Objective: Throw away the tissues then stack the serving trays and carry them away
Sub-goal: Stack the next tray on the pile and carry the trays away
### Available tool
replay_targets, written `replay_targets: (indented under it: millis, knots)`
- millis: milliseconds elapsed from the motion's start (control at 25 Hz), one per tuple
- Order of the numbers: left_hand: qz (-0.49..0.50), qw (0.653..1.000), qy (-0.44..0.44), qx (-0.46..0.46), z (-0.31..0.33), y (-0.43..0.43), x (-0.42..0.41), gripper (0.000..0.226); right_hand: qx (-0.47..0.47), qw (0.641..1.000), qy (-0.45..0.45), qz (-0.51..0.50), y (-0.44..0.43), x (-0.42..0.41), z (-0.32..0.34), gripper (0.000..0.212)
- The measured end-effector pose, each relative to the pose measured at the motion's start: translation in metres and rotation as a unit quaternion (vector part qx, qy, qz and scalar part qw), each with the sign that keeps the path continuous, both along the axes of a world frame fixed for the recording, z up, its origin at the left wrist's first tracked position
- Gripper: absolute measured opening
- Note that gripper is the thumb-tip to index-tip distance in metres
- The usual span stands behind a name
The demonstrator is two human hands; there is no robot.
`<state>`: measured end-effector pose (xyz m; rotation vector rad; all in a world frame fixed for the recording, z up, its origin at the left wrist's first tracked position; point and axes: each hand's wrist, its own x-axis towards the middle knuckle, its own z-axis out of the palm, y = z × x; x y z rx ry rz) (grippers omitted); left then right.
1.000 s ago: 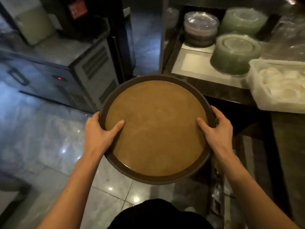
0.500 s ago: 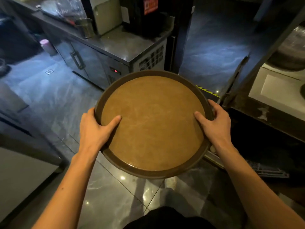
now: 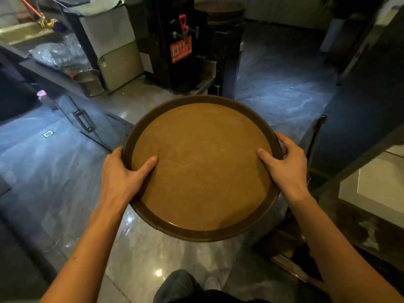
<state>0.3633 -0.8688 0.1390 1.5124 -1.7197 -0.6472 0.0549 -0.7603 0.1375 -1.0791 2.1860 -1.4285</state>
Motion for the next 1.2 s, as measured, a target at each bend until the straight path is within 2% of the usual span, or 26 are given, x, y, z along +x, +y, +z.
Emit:
replay_targets:
  millis: [400,560,720,920,1040,1200]
  knots:
    - [-0.119,0.992,0.03,-0.021,0.02,-0.269,-0.155,0.074,-0.008,0.993,0.0,-0.12,-0.201,-0.13,0.035,0.064]
    - [-0.149,0.988,0.026,-0.015,0.038,-0.376,-0.212,0.088,-0.01,0.988,0.003,-0.156,-0.281,-0.172,0.054,0.067]
    - [-0.161,0.986,0.018,-0.028,0.055,-0.451,-0.267,0.08,-0.009,0.984,0.002,-0.177,-0.352,-0.22,0.064,0.063]
    - [-0.151,0.987,0.028,-0.041,0.057,-0.535,-0.342,0.085,-0.026,0.986,-0.004,-0.163,-0.451,-0.314,0.064,0.06]
    - [-0.115,0.992,0.049,-0.032,0.057,-0.579,-0.402,0.078,-0.039,0.991,0.001,-0.13,-0.515,-0.386,0.066,0.061]
    - [-0.058,0.994,0.091,0.007,0.062,-0.634,-0.474,0.08,-0.038,0.996,0.013,-0.079,-0.602,-0.475,0.081,0.061]
